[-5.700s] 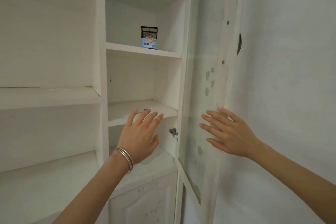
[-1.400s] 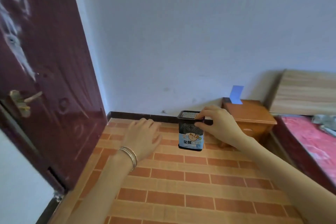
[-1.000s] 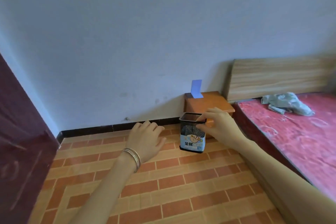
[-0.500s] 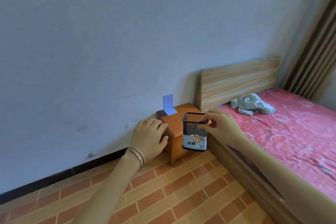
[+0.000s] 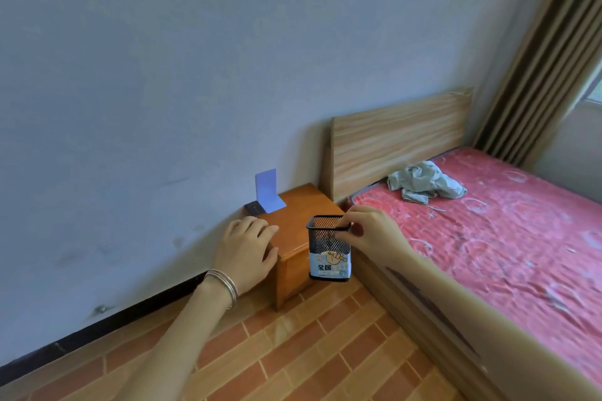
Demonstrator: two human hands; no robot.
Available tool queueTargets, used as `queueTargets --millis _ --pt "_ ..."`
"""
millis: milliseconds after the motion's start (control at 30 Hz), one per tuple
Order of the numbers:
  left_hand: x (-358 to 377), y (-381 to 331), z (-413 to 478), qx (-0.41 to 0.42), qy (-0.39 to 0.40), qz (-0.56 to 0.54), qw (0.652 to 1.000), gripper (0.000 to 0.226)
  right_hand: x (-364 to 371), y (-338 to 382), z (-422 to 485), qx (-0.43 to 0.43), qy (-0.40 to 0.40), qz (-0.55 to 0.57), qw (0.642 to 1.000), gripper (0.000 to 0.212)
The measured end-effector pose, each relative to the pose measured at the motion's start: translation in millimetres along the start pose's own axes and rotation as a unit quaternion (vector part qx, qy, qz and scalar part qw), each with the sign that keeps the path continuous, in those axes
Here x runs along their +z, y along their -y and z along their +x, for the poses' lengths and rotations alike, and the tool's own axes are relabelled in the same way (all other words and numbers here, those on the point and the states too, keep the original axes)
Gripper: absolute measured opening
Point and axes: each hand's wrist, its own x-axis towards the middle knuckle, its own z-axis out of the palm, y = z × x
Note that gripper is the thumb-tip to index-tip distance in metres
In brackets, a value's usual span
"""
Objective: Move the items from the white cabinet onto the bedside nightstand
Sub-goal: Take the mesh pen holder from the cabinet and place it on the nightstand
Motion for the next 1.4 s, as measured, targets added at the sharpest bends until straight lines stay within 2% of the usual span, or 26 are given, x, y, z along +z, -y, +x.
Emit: queueTargets --millis 333,600,833,1033,1133,1233,1333,1400 --pt "56 20 166 -0.041 -0.029 0.013 0.999 0.043 -8 -116 154 -0.019 0.008 -0.001 1.000 0.010" --pt "134 48 238 -0.073 0.027 0.001 0.997 0.045 42 -193 232 -0.018 0.046 -0.008 0.999 0.013" --pt "203 102 318 -0.078 0.031 -0.012 0.996 0.044 101 -257 324 -0.039 0.073 -0.019 0.996 0.006" --pt "274 155 389 -0.092 0.065 -0.021 0.993 0.034 158 -313 411 -0.023 0.099 -0.005 0.995 0.003" --pt "309 175 412 -0.100 0.070 -0.024 0.992 0.034 198 -340 440 -0.006 0.116 0.024 0.993 0.005" --pt "350 188 428 -0.107 0.080 -0.031 0.991 0.043 245 -371 456 0.005 0.126 0.058 0.990 0.005" --pt "388 197 438 -0.111 0.119 -0.030 0.986 0.042 288 -398 462 0.014 0.113 0.071 0.991 0.004" --pt "446 210 432 -0.121 0.143 -0.012 0.982 0.040 343 -425 465 0.001 0.099 0.080 0.992 0.005"
